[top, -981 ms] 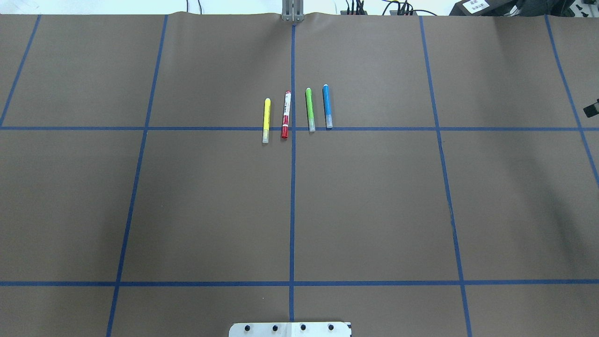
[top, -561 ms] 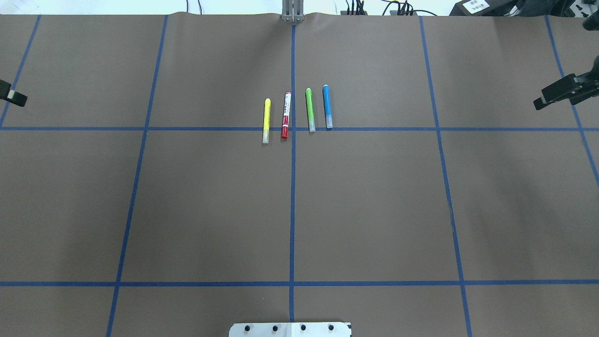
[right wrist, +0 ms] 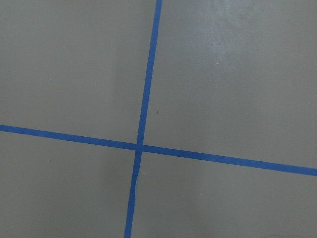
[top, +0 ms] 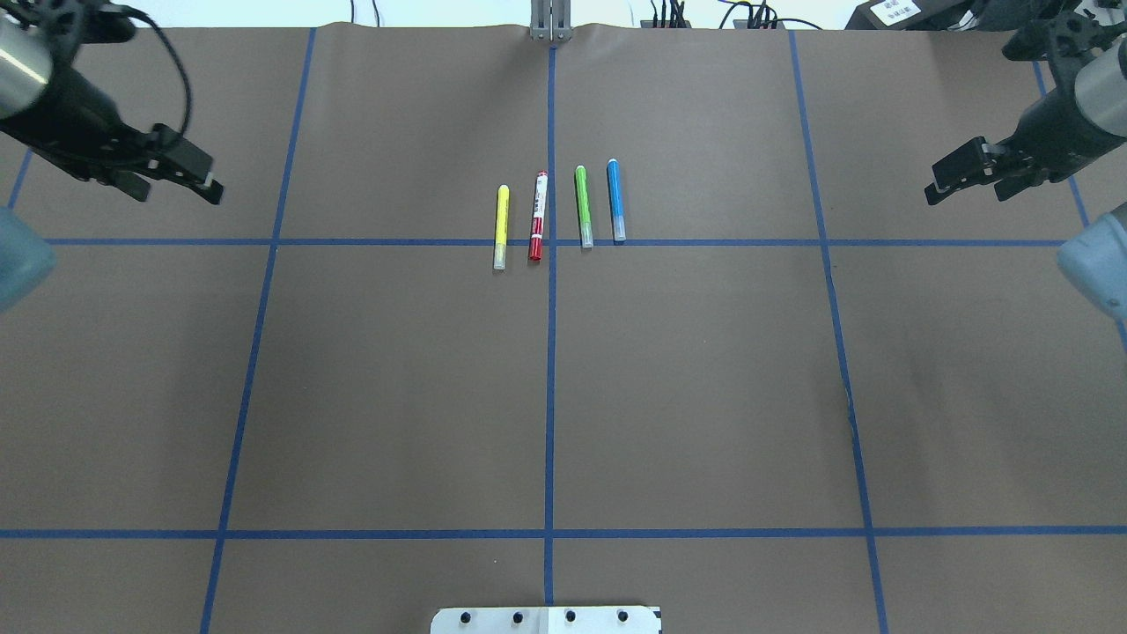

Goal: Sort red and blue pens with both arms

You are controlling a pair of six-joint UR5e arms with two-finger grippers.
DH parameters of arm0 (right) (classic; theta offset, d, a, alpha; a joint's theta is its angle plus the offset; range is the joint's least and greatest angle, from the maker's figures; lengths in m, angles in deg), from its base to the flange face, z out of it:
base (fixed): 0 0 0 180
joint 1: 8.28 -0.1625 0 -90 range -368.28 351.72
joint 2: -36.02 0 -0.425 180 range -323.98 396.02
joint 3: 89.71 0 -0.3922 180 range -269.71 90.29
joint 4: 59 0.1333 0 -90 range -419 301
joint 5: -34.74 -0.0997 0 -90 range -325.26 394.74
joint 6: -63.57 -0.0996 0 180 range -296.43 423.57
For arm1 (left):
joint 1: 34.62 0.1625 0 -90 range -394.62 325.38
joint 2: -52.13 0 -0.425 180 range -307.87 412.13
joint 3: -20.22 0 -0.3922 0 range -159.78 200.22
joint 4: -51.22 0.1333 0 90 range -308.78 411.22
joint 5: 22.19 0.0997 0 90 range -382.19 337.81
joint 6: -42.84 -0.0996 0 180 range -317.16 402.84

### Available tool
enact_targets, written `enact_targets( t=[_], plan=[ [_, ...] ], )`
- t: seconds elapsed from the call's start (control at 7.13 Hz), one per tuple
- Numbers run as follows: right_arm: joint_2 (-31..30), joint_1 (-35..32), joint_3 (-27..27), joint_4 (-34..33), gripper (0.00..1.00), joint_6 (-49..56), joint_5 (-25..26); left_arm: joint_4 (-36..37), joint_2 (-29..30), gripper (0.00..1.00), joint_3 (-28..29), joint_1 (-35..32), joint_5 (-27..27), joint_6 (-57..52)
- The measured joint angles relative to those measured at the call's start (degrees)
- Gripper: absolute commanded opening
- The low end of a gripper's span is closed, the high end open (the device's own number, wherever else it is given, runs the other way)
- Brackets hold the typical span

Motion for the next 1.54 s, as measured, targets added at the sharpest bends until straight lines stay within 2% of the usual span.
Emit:
enact_targets(
  t=[0.14, 0.7, 0.84, 1.12, 1.26, 1.54],
  plan=[
    [0.6, 1.0, 0.2, -0.1, 0.99, -0.9, 0.6, 0.3, 5.3, 1.0, 4.7, 2.7, 0.7, 3.5],
    [1.0, 1.7, 0.2, 0.0, 0.99, -1.4, 1.1, -1.3, 28.2, 0.99, 34.7, 9.4, 3.2, 5.4],
    [0.9, 1.7, 0.3, 0.0, 0.99, -1.4, 1.1, -3.9, 31.6, 0.9, 41.2, 10.4, 3.4, 5.1],
    [0.9, 1.9, 0.3, 0.0, 0.99, -1.4, 1.1, -9.9, 34.3, 0.85, 50.2, 11.7, 3.6, 4.4],
    [0.9, 1.9, 0.4, 0.0, 0.99, -1.4, 1.1, -12.4, 35.2, 0.82, 53.2, 12.4, 4.5, 4.3],
    [0.9, 2.1, 0.5, 0.1, 0.99, -1.4, 1.1, -16.2, 37.3, 0.67, 57.3, 13.8, 7.2, 4.5]
  ],
)
